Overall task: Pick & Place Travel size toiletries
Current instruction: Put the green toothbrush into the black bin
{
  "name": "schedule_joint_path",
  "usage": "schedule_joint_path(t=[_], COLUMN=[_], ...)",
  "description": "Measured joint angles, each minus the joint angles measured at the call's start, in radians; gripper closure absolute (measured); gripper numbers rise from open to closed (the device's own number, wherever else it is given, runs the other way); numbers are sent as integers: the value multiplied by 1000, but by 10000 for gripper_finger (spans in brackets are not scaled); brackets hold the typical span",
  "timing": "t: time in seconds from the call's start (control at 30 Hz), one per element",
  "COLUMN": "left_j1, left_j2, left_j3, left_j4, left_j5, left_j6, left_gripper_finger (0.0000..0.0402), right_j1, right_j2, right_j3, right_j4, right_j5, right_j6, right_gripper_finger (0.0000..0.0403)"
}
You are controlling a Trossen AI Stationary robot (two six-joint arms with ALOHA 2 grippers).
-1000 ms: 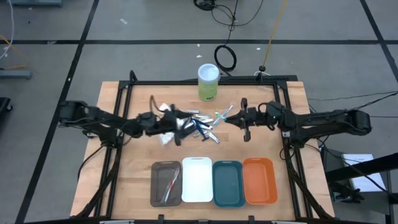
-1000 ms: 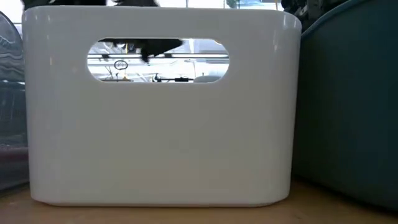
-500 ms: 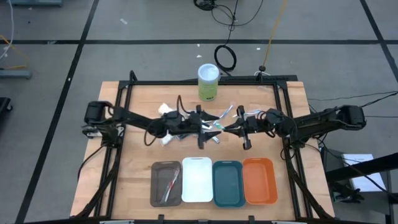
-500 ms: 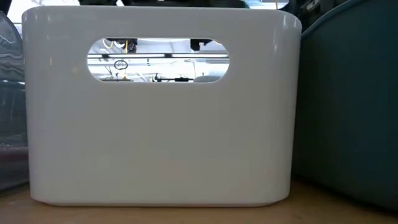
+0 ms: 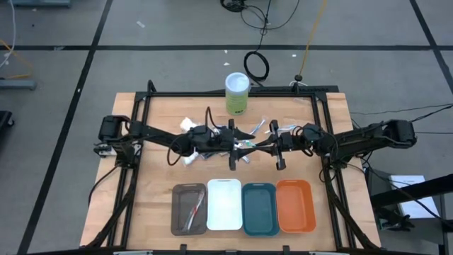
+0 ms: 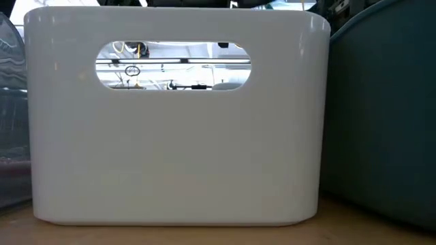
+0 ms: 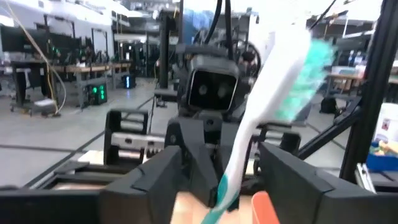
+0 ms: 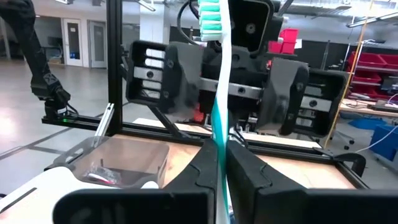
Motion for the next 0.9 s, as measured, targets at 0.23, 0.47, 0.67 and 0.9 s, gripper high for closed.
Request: schedule_joint_path(t=[0.23, 0.47, 0.67, 0.9], left_j1=[1, 0, -6, -81], left_j2=[0, -28, -194, -398], left_j3=[1, 1, 1, -23], left_j4=[-4, -37, -320, -743], left_j5=[-2, 0, -15, -25], left_j6=[0, 1, -7, -219], left_gripper_finger=[297, 391, 395, 397], right_j1=[0, 0, 0, 0], right_j2=[0, -1, -35, -124], right_j3=[0, 2, 0, 2], right_j4=[-10, -30, -138, -258], right_j5=[2, 35, 171, 217], right_j6=[0, 5, -4, -8], right_gripper_finger=[397, 366, 275, 193])
